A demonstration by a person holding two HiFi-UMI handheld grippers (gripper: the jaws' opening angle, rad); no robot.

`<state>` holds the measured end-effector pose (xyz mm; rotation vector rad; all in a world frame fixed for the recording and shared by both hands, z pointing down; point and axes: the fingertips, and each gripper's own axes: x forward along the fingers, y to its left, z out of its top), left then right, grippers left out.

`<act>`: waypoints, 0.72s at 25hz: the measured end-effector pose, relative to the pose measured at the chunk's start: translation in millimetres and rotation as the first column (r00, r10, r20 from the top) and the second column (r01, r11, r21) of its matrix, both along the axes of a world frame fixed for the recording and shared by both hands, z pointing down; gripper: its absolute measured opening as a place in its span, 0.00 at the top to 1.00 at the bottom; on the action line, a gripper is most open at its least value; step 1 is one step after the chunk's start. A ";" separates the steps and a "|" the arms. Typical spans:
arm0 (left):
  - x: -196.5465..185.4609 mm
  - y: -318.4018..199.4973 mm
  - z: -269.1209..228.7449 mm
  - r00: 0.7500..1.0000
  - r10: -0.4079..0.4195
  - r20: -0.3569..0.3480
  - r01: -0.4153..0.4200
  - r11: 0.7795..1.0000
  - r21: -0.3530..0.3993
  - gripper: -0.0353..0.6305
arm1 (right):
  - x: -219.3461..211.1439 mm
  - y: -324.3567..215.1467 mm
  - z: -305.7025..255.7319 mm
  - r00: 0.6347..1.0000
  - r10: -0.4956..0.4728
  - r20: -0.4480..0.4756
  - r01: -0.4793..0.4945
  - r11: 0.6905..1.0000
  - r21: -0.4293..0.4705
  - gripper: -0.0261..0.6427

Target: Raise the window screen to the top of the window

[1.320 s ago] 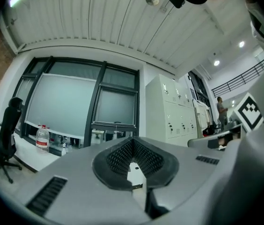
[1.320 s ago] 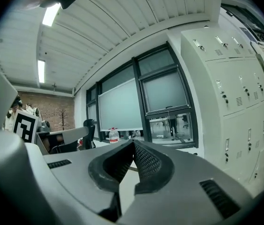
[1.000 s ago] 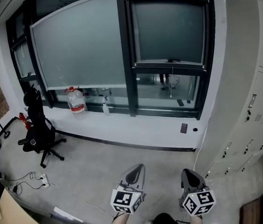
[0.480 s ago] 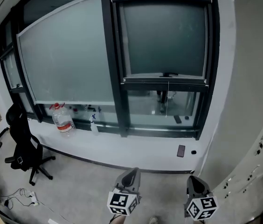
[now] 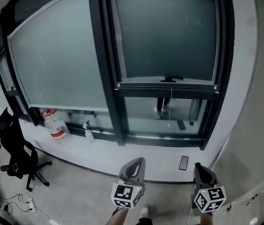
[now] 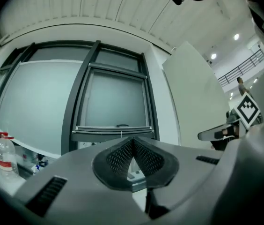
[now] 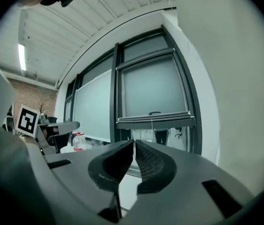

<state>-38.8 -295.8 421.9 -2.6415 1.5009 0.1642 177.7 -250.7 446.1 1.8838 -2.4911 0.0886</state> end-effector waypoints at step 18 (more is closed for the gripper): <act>26.2 -366.0 -22.0 0.998 0.015 0.056 -0.018 0.999 0.047 0.94 | 13.1 -355.6 -63.9 0.981 0.070 -0.179 -0.042 0.987 0.157 0.95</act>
